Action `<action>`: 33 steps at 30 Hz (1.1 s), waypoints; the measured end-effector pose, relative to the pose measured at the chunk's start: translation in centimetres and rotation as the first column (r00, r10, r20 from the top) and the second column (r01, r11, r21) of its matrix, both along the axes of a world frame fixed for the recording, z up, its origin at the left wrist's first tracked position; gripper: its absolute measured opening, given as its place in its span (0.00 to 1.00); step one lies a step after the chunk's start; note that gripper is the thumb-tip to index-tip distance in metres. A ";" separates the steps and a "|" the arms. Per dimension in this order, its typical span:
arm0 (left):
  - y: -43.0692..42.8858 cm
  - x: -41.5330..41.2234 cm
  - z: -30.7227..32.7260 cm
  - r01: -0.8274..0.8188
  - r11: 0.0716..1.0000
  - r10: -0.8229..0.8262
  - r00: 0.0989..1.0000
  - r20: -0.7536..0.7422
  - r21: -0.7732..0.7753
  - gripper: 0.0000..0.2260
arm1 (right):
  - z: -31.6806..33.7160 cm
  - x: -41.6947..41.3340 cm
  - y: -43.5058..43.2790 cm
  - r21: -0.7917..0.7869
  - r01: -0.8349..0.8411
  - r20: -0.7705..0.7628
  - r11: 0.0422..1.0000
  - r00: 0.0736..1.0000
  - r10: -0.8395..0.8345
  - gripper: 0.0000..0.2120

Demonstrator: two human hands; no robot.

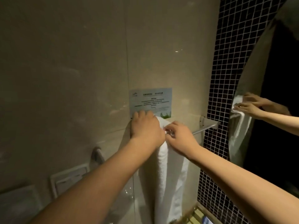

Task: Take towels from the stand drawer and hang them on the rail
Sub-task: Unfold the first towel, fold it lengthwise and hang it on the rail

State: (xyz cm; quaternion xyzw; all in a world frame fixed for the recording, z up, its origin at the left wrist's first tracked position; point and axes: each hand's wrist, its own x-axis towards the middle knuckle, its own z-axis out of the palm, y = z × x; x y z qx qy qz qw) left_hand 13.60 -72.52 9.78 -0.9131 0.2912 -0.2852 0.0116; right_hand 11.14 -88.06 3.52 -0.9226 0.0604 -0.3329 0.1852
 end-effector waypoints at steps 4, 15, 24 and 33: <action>-0.4 -0.3 -1.5 -0.076 0.977 0.100 0.989 -0.110 0.201 0.28 | 0.2 -1.4 -0.3 -0.205 0.063 -0.278 0.977 0.953 -0.120 0.19; -0.4 -1.1 -3.0 0.203 0.975 -0.182 0.963 -0.199 0.093 0.20 | -1.1 -4.1 -2.2 -0.057 -0.018 -0.164 0.998 0.986 0.009 0.24; -1.2 0.3 -3.2 0.134 0.991 -0.126 0.899 -0.420 -0.010 0.17 | -3.3 -4.8 -2.8 0.078 0.201 -0.039 0.976 0.979 -0.199 0.23; -2.9 0.8 -3.4 0.155 0.977 -0.206 0.869 -0.450 -0.147 0.13 | -4.4 -4.5 -2.9 0.636 0.144 -0.055 0.758 0.988 -0.142 0.13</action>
